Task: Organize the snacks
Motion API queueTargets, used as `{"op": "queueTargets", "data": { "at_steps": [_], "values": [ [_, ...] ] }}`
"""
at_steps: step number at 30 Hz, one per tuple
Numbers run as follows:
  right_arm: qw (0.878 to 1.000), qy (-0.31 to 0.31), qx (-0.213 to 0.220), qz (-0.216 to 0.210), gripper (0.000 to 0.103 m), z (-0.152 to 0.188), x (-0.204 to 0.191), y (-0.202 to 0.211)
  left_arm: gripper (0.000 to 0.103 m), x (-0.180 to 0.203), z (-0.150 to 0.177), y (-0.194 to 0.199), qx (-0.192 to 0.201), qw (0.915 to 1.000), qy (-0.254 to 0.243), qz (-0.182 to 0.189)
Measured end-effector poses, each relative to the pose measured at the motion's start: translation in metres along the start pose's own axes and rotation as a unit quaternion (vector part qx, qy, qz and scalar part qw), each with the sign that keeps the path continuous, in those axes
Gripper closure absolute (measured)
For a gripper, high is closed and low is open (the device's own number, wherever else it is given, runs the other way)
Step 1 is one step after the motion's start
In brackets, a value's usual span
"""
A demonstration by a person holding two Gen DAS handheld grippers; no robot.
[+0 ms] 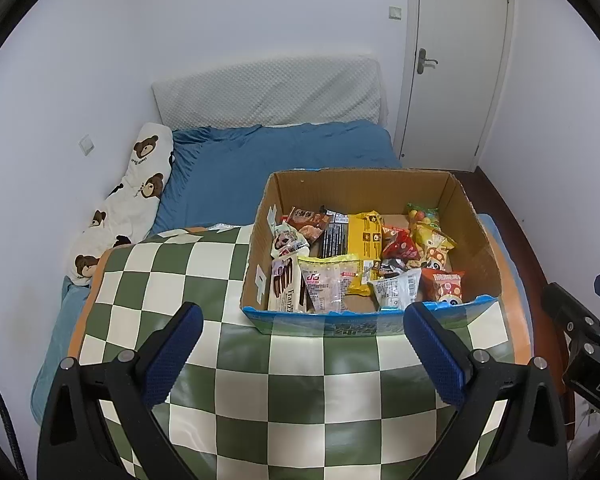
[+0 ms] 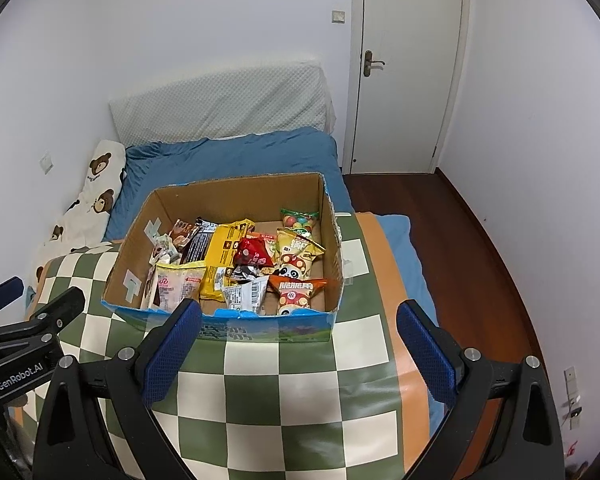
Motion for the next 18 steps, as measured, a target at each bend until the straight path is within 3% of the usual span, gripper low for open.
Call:
{"op": "queueTargets", "data": {
  "at_steps": [18],
  "values": [
    [1.0, 0.001, 0.01, 0.001, 0.003, -0.004, -0.001, 0.012, 0.0, -0.001, -0.001, 0.006, 0.008, 1.0, 0.0, 0.0]
  ]
}}
Point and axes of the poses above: each gripper's, at about its wrist camera, not at the fingertips, and y roughly against the way its jaws point, x to its right, z to its underside, the point moved 2 cm from there along -y, roughly the way its jaws point, and after that the axes turned 11 degrees about -z, right-handed, at the moved point
